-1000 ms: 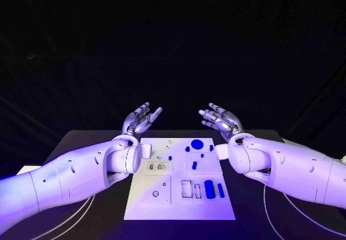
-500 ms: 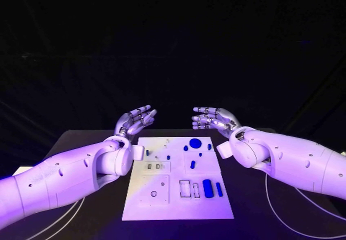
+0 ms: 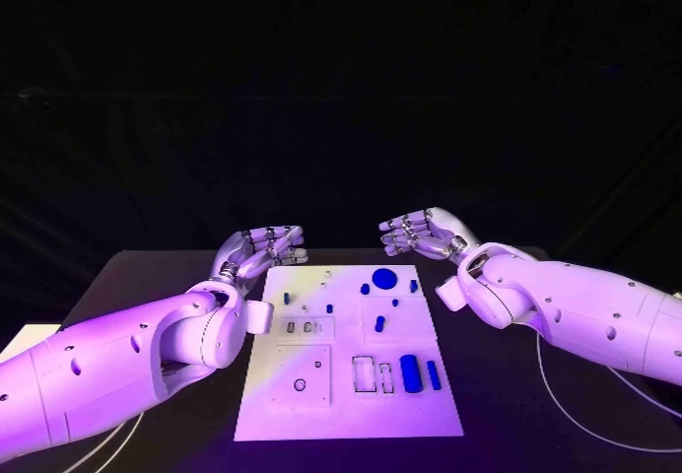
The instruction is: Assemble the parts on the task board
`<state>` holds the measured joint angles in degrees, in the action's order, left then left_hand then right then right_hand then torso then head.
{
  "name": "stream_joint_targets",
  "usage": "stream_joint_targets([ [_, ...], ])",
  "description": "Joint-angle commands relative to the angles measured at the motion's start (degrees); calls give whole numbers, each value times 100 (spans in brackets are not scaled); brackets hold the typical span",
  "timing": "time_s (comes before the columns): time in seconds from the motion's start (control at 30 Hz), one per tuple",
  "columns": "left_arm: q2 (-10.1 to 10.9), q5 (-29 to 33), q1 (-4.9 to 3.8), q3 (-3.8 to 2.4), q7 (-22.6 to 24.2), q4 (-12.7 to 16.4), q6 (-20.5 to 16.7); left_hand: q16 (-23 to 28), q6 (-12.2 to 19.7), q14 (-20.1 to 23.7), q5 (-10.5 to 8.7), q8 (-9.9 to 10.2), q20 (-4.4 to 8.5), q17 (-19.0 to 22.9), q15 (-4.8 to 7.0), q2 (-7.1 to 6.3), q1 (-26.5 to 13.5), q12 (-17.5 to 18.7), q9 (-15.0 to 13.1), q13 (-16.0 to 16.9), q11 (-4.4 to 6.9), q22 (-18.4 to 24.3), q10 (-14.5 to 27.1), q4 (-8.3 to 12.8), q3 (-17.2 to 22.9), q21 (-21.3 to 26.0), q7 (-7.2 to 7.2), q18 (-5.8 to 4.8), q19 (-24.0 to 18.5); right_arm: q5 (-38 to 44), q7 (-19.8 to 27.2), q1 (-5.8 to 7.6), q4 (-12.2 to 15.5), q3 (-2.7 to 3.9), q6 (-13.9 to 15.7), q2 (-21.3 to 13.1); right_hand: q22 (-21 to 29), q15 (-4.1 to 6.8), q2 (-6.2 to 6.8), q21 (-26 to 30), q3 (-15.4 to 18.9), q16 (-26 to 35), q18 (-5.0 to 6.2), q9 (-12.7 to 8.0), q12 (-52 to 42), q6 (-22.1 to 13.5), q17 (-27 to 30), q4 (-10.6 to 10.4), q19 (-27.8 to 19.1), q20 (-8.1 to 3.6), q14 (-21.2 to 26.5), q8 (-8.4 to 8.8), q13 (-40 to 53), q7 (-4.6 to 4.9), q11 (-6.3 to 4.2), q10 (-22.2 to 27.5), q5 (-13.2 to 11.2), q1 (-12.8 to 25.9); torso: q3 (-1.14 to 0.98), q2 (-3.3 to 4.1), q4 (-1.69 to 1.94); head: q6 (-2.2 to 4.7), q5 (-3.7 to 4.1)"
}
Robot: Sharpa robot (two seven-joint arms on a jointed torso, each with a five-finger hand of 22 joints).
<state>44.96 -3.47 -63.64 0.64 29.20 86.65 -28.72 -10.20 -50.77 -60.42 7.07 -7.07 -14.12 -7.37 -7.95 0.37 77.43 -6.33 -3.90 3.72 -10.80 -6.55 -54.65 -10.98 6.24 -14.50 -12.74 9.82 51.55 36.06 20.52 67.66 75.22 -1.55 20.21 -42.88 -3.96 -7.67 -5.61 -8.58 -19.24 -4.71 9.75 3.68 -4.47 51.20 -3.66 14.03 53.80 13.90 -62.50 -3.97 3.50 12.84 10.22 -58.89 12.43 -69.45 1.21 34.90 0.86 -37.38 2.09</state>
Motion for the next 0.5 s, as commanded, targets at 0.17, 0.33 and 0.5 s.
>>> stream_joint_targets([
  [0.17, 242, -26, -14, -38, 71, 440, 177, -156, -546, -789, 28, -22, 210, -344, 237, 101, 39, -10, -30, 49, 191, -28, -676, 117, 65, -195, 47, 79, 691, 2313, -713, 98, 7, 69, -55, -8, -135, 333, 311, -416, -189, -265, 94, 31, 2, 509, -163, 69, 875, -357, -1070, -16, 41, -91, -222, -676, -53, -48, 37, 251, 85, 77, 67],
  [0.33, 408, 282, -17, -55, -5, 789, 242, -348, -649, -1129, 26, 23, 331, -599, 348, 82, 20, 21, -38, 73, 273, -86, -860, 114, 101, -340, 107, 73, 975, 3676, -1387, 207, -2, 97, -470, 62, -374, 593, 459, -934, 7, -717, 80, 31, -21, 665, -450, 108, 1573, -673, -1892, -21, 63, -197, -381, -950, -197, -182, 49, 362, 122, 124, 101],
  [0.5, 550, 610, -22, -61, -86, 1126, 299, -632, -693, -1372, 26, 77, 422, -882, 426, 57, 5, 70, -39, 84, 315, -168, -932, 118, 128, -509, 137, 67, 1201, 4724, -1904, 338, -22, 105, -841, 159, -588, 739, 522, -1354, 148, -1175, 76, 22, -8, 743, -795, 37, 1981, -860, -2392, 2, 66, -280, -478, -1112, -263, -210, 61, 478, 151, 182, 134],
])
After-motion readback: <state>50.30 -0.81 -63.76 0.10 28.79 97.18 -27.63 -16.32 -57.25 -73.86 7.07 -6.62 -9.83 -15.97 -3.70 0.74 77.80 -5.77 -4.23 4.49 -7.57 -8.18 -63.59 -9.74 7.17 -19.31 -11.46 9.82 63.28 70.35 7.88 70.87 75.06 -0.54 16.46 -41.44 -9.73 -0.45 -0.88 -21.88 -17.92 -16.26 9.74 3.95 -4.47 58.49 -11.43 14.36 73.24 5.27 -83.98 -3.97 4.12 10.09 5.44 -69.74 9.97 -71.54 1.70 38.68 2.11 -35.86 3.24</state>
